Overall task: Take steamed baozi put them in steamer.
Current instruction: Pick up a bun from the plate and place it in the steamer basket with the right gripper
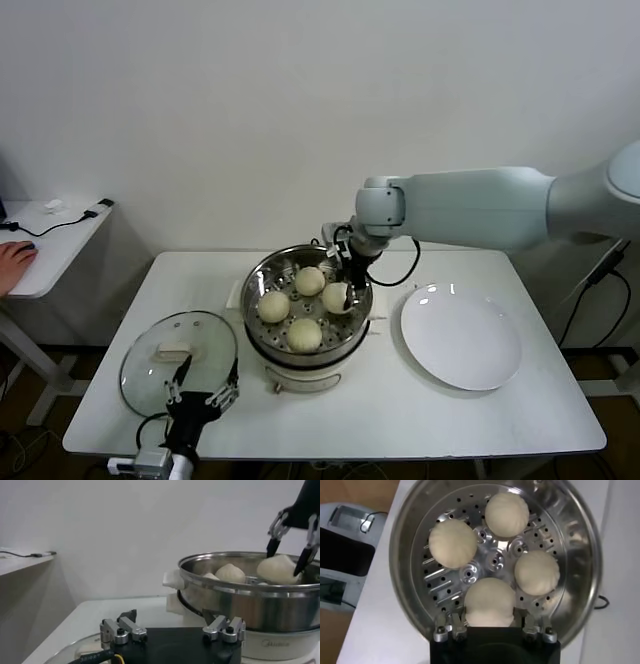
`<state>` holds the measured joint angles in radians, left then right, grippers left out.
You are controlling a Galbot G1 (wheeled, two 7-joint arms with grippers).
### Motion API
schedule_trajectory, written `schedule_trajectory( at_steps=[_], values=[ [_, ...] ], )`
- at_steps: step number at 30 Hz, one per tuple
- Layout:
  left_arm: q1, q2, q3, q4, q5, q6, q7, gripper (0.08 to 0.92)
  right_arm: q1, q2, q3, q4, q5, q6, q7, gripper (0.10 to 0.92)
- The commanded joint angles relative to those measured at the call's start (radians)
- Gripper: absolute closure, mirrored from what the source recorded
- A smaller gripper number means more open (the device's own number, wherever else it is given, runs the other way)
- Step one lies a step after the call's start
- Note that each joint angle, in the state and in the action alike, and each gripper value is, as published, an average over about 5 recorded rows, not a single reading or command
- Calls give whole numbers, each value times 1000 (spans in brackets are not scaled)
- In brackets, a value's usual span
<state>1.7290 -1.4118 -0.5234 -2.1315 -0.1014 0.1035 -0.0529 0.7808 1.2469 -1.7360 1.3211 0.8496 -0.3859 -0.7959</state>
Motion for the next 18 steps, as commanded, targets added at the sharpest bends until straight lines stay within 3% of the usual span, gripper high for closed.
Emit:
schedule_trajectory(
  at_steps=[1,6,10,15,18],
  values=[
    [-1,-1,0,0,0,1,0,177,-94,37,10,-41,-49,-4,25,382],
    [1,2,-1,-4,-4,1,1,177,-81,31,18,-37,-58,14,12,372],
    [3,3,-5,-9,-8,2,1,177,-47,7,39,-28,-43,47,-27,283],
    [8,4,-7,-17,-8,3,1,177,24,-87,92,-25,11,115,-128,209],
    [13,5,-8,-24,-7,2,3,177,23,-179,180,-20,71,122,-81,203]
  ],
)
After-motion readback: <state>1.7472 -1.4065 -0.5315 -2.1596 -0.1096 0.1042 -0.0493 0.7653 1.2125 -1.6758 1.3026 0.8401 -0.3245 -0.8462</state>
